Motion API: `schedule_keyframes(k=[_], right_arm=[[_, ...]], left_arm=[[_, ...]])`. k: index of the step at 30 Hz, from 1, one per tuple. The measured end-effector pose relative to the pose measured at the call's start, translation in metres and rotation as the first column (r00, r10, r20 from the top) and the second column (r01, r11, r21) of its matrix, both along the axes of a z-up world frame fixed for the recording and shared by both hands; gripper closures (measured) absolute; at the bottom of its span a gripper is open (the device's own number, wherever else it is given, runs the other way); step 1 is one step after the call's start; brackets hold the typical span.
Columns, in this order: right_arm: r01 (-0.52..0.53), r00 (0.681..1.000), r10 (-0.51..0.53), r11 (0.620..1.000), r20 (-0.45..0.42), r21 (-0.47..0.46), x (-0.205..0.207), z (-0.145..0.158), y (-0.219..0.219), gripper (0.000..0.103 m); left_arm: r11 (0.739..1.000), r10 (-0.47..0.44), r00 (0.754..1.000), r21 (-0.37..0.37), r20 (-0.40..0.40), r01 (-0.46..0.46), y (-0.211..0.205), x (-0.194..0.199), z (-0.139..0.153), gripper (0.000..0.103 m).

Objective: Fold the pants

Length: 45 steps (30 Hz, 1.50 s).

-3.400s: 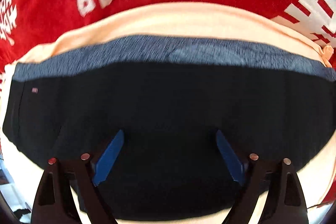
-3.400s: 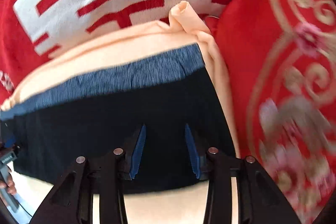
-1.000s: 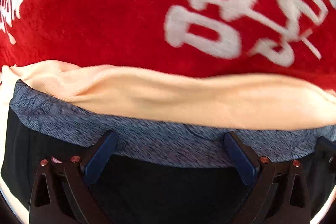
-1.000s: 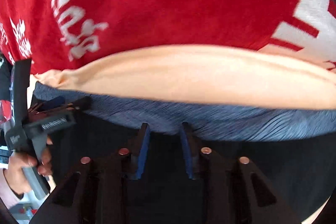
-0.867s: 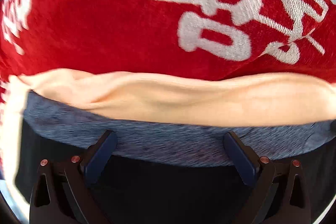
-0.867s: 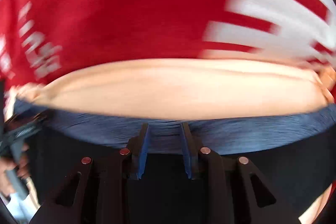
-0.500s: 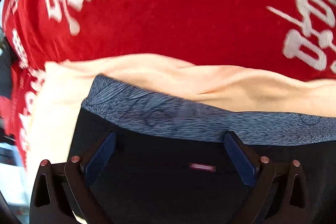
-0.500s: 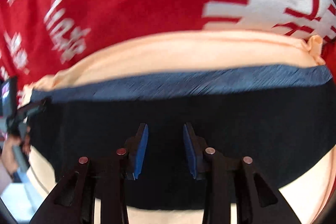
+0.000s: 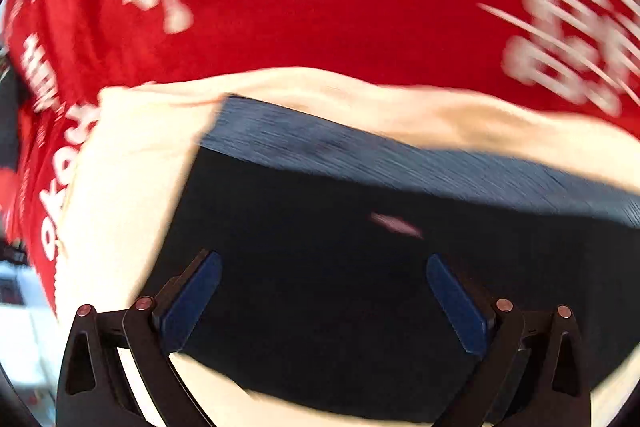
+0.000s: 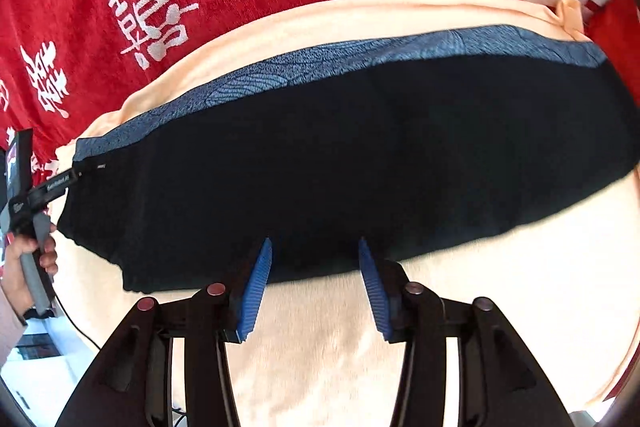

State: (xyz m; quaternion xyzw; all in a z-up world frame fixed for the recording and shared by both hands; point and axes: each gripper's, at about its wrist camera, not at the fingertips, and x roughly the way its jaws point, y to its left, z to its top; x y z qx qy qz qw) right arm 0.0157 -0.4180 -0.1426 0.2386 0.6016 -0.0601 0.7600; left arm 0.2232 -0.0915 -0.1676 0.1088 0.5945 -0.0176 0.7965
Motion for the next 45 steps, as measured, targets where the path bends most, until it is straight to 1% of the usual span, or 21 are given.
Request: schedule_keyframes(k=[4,8,12,14,16,18,20,24,28,29,30,31,33,35,37,38,39,41,42,43,45], right_arm=[[0.065,0.998,-0.064,0.997,-0.023,0.035,-0.019,-0.001,-0.014,0.053],[0.144,0.989,-0.142,0.988,-0.035,0.056,-0.04,-0.003,-0.036,0.053],[0.24,0.971,-0.238,0.968,-0.038,0.077,-0.063,-0.004,-0.071,0.052],[0.304,0.953,-0.302,0.949,-0.031,0.086,-0.074,-0.004,-0.093,0.052],[0.359,0.933,-0.358,0.929,-0.023,0.091,-0.083,-0.004,-0.114,0.052],[0.411,0.911,-0.411,0.907,-0.017,0.09,-0.09,-0.005,-0.137,0.052],[0.456,0.889,-0.457,0.888,-0.002,0.064,-0.095,-0.006,-0.162,0.052],[0.542,0.839,-0.543,0.84,0.026,0.034,-0.099,-0.009,-0.208,0.052],[0.622,0.781,-0.624,0.781,0.026,0.058,-0.099,-0.022,-0.248,0.053],[0.644,0.762,-0.647,0.761,0.02,0.078,-0.099,-0.027,-0.258,0.058],[0.651,0.754,-0.656,0.752,0.018,0.102,-0.096,-0.031,-0.263,0.069],[0.645,0.76,-0.65,0.757,0.014,0.105,-0.092,-0.033,-0.268,0.091],[0.608,0.79,-0.61,0.792,0.06,0.058,-0.084,-0.02,-0.268,0.096],[0.524,0.844,-0.518,0.852,0.138,-0.013,-0.074,0.002,-0.261,0.096],[0.475,0.877,-0.465,0.877,0.119,-0.071,-0.071,0.001,-0.26,0.096],[0.474,0.88,-0.468,0.876,0.077,-0.092,-0.071,-0.005,-0.262,0.092],[0.498,0.867,-0.498,0.861,0.028,-0.109,-0.077,-0.011,-0.268,0.09],[0.562,0.827,-0.562,0.822,0.025,-0.094,-0.091,-0.009,-0.279,0.081],[0.569,0.822,-0.568,0.817,0.032,-0.097,-0.096,-0.005,-0.276,0.081],[0.563,0.826,-0.563,0.818,0.034,-0.118,-0.098,0.0,-0.273,0.081],[0.514,0.858,-0.507,0.844,0.085,-0.156,-0.098,0.018,-0.259,0.081]], left_arm=[[0.986,-0.162,0.987,-0.049,-0.022,0.16,-0.078,-0.056,0.017,0.0],[0.959,-0.263,0.964,-0.118,-0.036,0.257,-0.134,-0.084,0.014,0.0],[0.948,-0.256,0.963,-0.218,-0.081,0.233,-0.195,-0.1,0.012,0.0],[0.943,-0.252,0.964,-0.242,-0.081,0.227,-0.215,-0.105,0.011,0.0],[0.945,-0.269,0.96,-0.211,-0.074,0.249,-0.238,-0.111,0.005,0.0],[0.952,-0.283,0.954,-0.152,-0.103,0.266,-0.258,-0.119,-0.01,0.0],[0.953,-0.276,0.959,-0.148,-0.058,0.265,-0.261,-0.124,-0.009,0.0],[0.954,-0.271,0.961,-0.144,-0.049,0.262,-0.264,-0.127,-0.007,0.0],[0.959,-0.26,0.965,-0.126,-0.043,0.253,-0.242,-0.114,-0.016,0.0],[0.961,-0.255,0.966,-0.125,-0.043,0.248,-0.241,-0.115,-0.017,0.0],[0.963,-0.248,0.968,-0.124,-0.043,0.241,-0.242,-0.116,-0.016,0.0],[0.964,-0.242,0.969,-0.122,-0.043,0.236,-0.246,-0.121,-0.014,0.0],[0.968,-0.229,0.972,-0.112,-0.043,0.223,-0.243,-0.122,-0.02,0.0],[0.97,-0.224,0.974,-0.105,-0.041,0.219,-0.243,-0.125,-0.019,0.0],[0.97,-0.224,0.974,-0.102,-0.036,0.219,-0.24,-0.122,-0.022,0.0],[0.97,-0.224,0.974,-0.101,-0.036,0.219,-0.236,-0.119,-0.025,0.0],[0.971,-0.223,0.974,-0.098,-0.037,0.219,-0.234,-0.117,-0.026,0.0],[0.971,-0.227,0.973,-0.09,-0.043,0.222,-0.226,-0.108,-0.034,0.0],[0.97,-0.23,0.972,-0.085,-0.041,0.226,-0.228,-0.109,-0.033,0.0],[0.97,-0.234,0.972,-0.083,-0.039,0.23,-0.229,-0.108,-0.033,0.0],[0.968,-0.241,0.97,-0.079,-0.032,0.238,-0.233,-0.112,-0.031,0.0]])
